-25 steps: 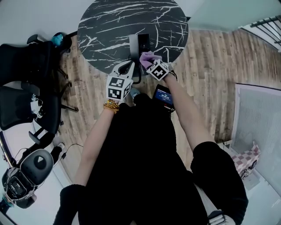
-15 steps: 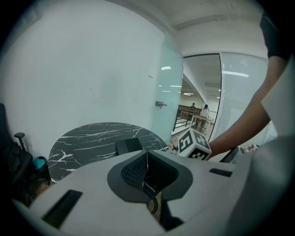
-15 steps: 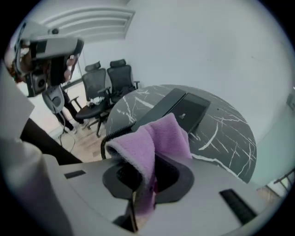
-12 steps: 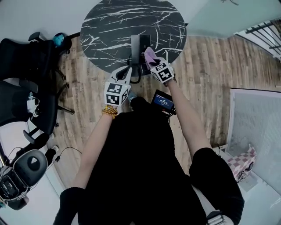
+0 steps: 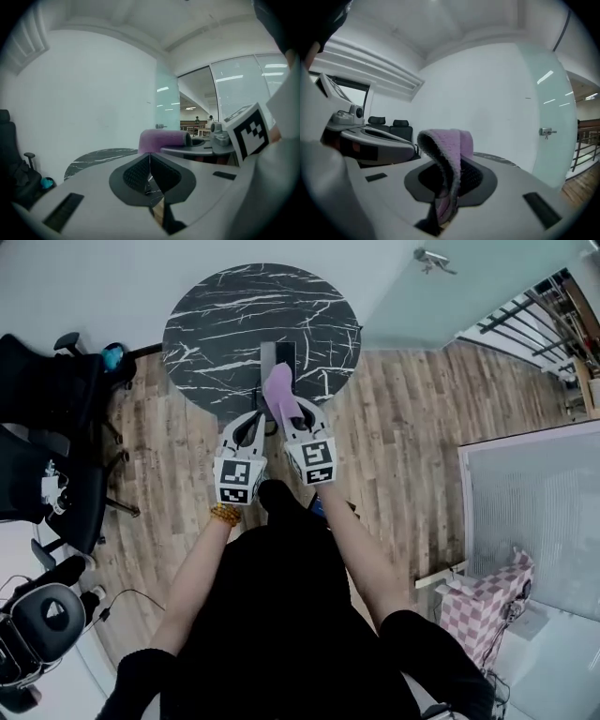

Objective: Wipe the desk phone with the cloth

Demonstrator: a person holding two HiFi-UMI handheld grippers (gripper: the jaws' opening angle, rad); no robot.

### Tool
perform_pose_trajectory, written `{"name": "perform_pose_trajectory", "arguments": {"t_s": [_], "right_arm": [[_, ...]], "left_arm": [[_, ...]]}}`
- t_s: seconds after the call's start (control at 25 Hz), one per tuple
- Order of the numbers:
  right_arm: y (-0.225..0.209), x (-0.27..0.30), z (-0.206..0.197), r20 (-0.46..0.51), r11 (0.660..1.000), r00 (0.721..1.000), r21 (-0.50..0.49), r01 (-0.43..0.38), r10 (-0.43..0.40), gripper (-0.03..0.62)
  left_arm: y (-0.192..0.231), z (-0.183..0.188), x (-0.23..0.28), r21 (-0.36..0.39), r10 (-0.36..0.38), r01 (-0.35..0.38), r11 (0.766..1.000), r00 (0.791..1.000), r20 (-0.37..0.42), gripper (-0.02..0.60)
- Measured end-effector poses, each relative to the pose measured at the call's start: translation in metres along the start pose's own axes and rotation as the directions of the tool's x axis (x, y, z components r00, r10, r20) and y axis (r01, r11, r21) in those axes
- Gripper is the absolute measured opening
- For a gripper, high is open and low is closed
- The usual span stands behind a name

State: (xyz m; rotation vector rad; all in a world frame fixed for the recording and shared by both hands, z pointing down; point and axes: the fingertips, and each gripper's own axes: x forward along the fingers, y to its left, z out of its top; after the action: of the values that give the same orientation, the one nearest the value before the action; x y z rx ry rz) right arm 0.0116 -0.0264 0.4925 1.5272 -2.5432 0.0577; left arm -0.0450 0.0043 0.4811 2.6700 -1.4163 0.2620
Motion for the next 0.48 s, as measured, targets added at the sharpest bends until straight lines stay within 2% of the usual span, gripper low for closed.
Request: {"name": "perform_pose_trajectory", "arguments": {"t_s": [0.16,0.28,0.48], "right_arm": [[0.031,-0.05,0.013,0.061,0.997,0.995,0.017,0.074,-0.075,0.058],[0.06,-0.083,0.011,0.065,0.994,0.992,0.028,0.103,-0.105,0.057],[0.103,-0.13,0.006,0.073,0.995,0.992,0.02,0.102,-0.103,0.057]], "left_arm": [[-0.014,0.019,-0.05,0.041,0.022,-0.026,0.999,0.996,0.092,0.014],[-0.021,0.016,-0.082,0.049,0.028,-0.034,0.998,0.993,0.111,0.014],[-0.03,0.013,-0.12,0.069,0.046,-0.056,0.996,0.99,0.133,0.014]]}}
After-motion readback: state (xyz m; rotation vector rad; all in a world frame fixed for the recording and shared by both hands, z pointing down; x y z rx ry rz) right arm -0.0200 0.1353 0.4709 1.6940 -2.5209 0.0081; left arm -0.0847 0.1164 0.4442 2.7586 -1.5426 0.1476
